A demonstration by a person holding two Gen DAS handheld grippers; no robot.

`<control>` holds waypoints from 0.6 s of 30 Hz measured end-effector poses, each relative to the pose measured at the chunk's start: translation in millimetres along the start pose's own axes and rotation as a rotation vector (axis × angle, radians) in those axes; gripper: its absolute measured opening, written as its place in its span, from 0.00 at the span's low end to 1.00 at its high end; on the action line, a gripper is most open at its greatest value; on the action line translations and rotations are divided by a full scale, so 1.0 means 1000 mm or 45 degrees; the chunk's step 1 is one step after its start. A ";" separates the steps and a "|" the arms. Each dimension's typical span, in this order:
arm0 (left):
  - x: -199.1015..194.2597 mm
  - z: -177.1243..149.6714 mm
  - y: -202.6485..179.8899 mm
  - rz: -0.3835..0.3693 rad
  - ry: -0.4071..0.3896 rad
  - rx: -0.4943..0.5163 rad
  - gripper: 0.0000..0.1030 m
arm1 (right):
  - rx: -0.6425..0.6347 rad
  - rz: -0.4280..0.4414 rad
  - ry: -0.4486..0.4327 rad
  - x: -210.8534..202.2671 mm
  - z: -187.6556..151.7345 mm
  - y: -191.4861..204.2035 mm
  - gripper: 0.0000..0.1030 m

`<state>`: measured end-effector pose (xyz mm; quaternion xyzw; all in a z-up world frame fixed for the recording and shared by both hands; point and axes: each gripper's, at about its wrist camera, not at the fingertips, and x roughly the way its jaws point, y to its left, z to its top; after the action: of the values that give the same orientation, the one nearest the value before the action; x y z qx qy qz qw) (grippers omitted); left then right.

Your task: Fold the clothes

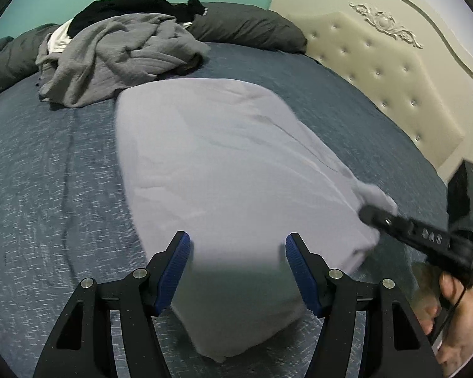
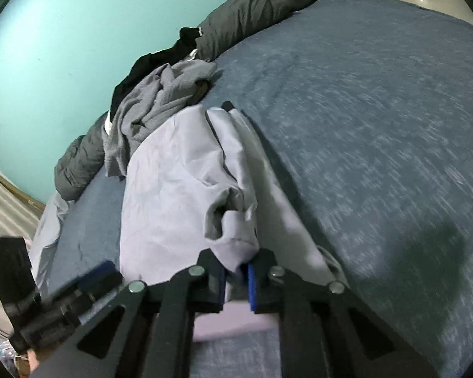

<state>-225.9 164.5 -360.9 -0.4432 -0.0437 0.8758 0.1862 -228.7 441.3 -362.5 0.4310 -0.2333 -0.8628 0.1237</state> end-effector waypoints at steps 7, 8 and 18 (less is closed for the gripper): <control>0.016 -0.011 0.004 0.041 0.070 0.010 0.65 | 0.110 -0.056 0.067 0.005 -0.021 -0.027 0.07; 0.019 -0.014 0.004 0.047 0.079 0.012 0.65 | 0.129 -0.045 0.070 0.005 -0.022 -0.031 0.08; 0.019 -0.016 0.005 0.067 0.083 0.012 0.65 | -0.023 -0.082 -0.195 -0.048 0.003 0.000 0.30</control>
<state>-224.8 164.8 -385.9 -0.4715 -0.0219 0.8657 0.1666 -202.3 462.0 -328.1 0.3697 -0.2201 -0.8990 0.0816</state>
